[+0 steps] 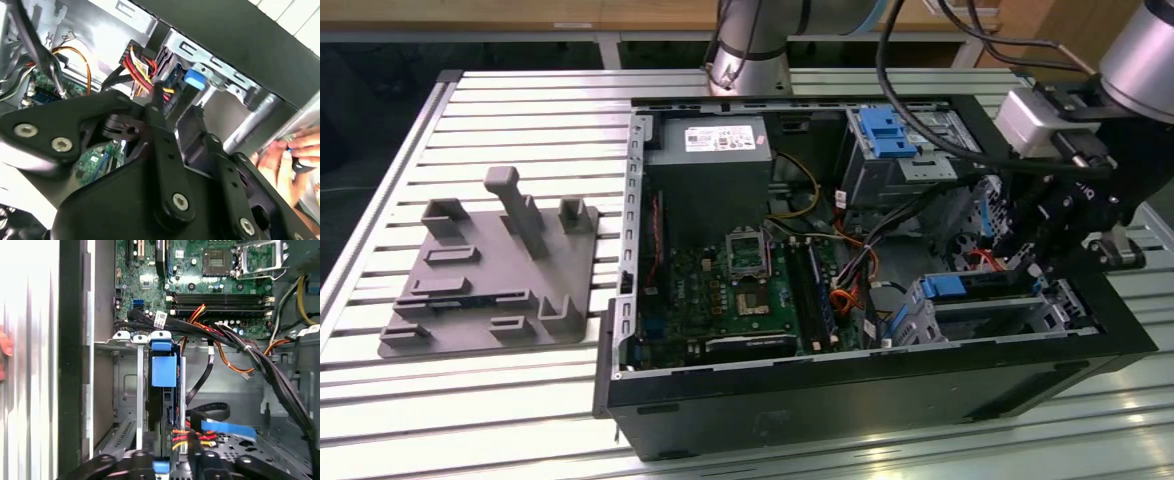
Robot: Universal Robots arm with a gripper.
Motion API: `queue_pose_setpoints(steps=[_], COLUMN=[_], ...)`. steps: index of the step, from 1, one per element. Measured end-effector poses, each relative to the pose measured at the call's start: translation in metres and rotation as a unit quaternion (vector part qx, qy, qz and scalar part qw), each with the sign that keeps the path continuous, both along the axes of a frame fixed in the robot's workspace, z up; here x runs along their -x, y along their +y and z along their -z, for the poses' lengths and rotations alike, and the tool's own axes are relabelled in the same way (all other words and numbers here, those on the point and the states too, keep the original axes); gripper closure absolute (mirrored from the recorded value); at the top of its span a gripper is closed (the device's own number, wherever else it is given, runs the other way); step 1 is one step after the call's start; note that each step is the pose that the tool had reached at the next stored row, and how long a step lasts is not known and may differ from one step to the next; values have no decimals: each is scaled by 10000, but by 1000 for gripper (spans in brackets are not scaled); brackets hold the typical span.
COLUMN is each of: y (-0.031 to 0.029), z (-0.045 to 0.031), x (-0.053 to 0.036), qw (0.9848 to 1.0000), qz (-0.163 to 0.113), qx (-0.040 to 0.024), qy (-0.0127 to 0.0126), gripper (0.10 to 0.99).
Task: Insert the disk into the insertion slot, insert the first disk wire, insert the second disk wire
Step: 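Insert the first disk wire, then insert the second disk wire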
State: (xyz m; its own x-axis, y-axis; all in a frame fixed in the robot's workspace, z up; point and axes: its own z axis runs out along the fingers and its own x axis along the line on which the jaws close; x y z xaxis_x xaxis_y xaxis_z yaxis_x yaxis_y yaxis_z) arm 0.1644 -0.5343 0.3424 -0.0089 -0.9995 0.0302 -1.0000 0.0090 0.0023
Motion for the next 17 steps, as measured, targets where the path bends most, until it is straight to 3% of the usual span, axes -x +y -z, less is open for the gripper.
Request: queue_pose_setpoints(steps=[1,2,6,17], y=[0,0,18,26], z=[-45,-92,-249,-251], x=[0,0,0,0], qw=[10000,10000,10000,10000], qz=[0,0,-1,0], qx=[1,1,1,5], qy=[0,0,-1,-1], gripper=[733,671,671,671])
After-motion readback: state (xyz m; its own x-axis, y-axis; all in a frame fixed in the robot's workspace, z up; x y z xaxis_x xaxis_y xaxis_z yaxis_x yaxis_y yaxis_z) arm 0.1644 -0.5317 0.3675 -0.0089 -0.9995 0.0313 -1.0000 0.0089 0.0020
